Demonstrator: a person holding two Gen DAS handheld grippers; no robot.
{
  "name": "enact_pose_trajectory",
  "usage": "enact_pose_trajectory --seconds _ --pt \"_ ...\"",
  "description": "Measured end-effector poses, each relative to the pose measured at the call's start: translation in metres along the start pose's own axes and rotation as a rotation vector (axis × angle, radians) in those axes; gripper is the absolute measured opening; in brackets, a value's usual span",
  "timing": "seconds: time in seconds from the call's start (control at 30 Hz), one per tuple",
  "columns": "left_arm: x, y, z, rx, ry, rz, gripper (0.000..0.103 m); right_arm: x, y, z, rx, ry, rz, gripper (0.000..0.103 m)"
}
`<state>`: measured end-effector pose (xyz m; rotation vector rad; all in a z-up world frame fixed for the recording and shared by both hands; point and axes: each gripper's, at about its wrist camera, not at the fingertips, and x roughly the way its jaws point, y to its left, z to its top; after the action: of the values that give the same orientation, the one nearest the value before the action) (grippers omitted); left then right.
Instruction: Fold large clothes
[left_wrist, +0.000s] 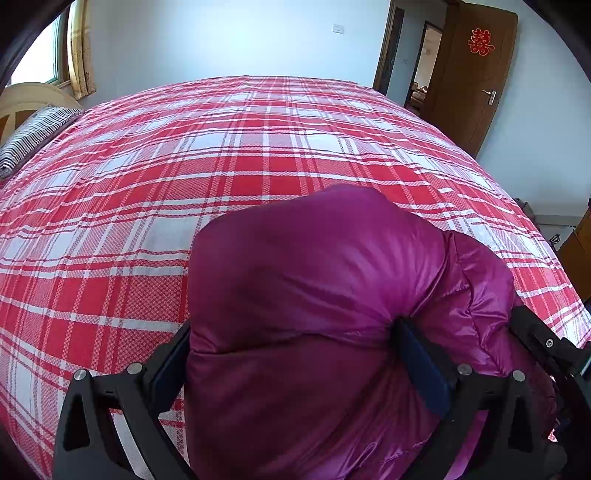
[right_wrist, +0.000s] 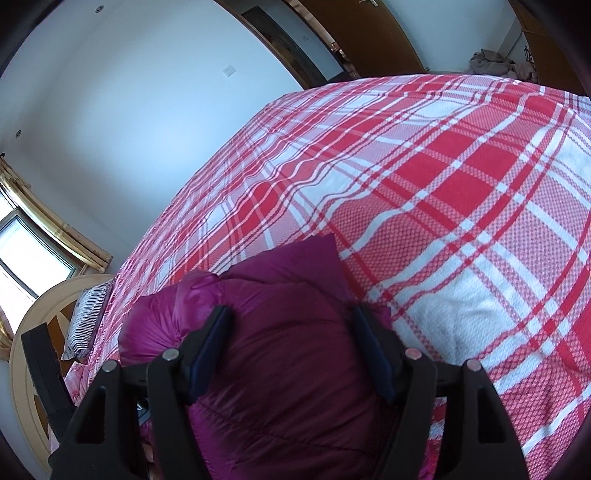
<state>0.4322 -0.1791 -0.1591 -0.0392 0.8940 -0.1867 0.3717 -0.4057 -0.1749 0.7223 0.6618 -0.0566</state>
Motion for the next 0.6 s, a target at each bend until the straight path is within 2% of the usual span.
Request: enact_pose_trajectory --seconds 0.6 --pt "0.01 0.0001 -0.0003 0.004 0.043 -0.006 0.102 0.0055 0.002 0.0007 -0.026 0.028 -0.024 0.074"
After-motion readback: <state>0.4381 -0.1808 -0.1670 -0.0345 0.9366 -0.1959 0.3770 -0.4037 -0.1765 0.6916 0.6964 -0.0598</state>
